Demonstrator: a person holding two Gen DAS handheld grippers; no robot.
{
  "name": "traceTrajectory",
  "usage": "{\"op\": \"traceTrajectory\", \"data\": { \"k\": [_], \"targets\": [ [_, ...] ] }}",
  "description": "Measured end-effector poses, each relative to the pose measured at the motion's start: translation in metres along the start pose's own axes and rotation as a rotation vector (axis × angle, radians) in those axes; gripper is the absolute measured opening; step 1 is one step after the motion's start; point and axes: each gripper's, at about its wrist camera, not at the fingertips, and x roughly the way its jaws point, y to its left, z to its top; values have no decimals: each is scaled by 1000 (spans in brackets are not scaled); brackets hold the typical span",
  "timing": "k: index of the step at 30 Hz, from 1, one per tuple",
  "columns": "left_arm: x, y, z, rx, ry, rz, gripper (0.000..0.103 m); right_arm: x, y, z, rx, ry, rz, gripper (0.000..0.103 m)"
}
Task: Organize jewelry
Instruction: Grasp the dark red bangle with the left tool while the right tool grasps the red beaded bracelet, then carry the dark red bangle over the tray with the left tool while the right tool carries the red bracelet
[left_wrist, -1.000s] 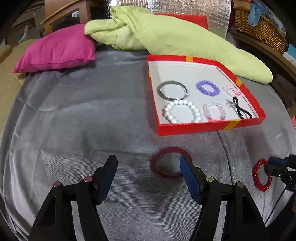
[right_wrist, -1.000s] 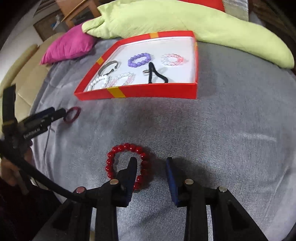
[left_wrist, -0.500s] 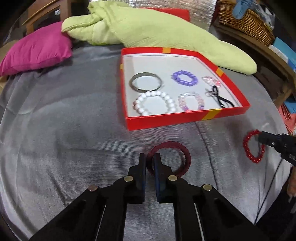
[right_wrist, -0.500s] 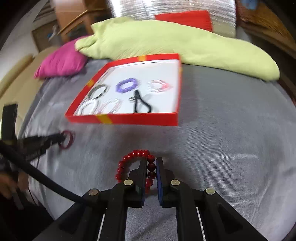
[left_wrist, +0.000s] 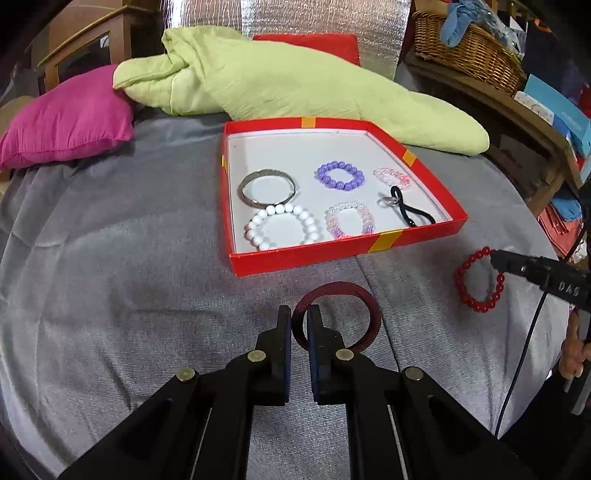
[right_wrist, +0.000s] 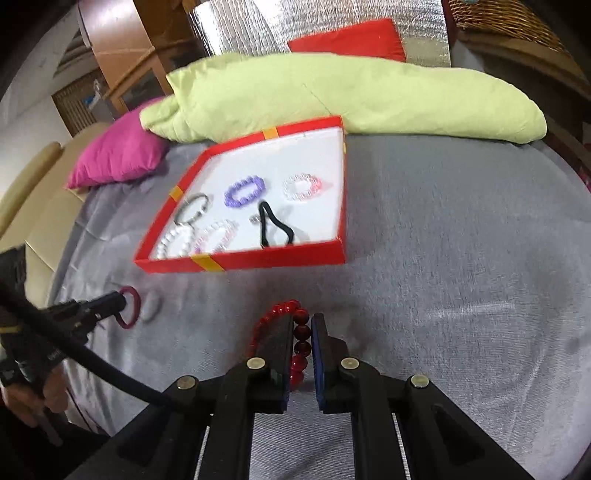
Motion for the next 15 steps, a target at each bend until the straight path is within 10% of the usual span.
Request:
{"op": "traceTrajectory", "data": {
  "k": [15],
  "targets": [
    [-17, -13, 12, 3, -106, 15, 9, -11, 23, 7, -1, -94, 99, 10]
  ]
}}
